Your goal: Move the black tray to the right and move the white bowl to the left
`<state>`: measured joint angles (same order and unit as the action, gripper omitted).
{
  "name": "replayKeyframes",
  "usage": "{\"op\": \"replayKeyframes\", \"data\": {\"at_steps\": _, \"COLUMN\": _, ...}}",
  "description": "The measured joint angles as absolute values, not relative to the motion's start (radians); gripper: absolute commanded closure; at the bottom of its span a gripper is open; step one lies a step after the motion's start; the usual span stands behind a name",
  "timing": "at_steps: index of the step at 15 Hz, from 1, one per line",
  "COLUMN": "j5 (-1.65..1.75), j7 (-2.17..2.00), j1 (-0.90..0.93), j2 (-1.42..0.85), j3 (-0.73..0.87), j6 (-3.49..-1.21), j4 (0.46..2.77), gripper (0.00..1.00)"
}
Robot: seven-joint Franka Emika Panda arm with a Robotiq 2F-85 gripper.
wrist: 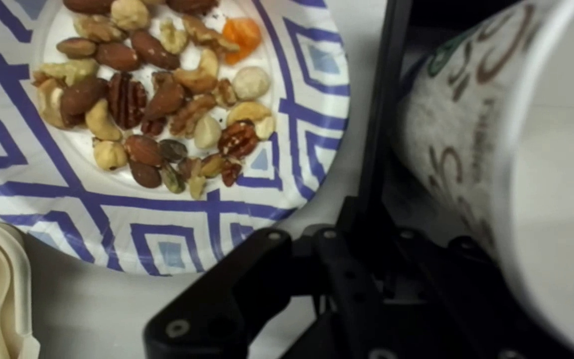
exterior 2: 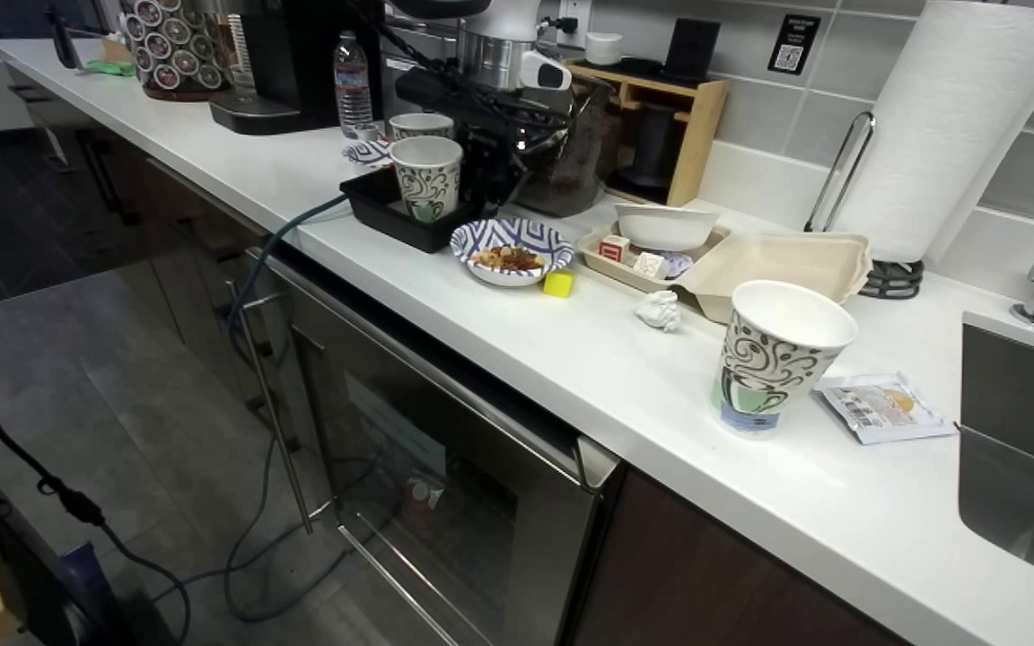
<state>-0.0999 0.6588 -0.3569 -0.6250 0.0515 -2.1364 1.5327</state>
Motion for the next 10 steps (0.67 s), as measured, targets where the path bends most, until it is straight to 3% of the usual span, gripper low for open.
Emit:
{"op": "replayKeyframes", "data": {"at_steps": 9, "j5": -0.056, "j7": 0.674, "j1": -0.351, "j2": -0.620, "j3": 0.052, "j6": -2.137, "j4": 1.547, "gripper": 0.98}}
{"op": "replayKeyframes", "data": {"at_steps": 10, "j5": -0.055, "j7": 0.676, "j1": -0.351, "j2": -0.619, "j3": 0.052, "j6": -2.137, "j4": 1.548, "gripper": 0.67}}
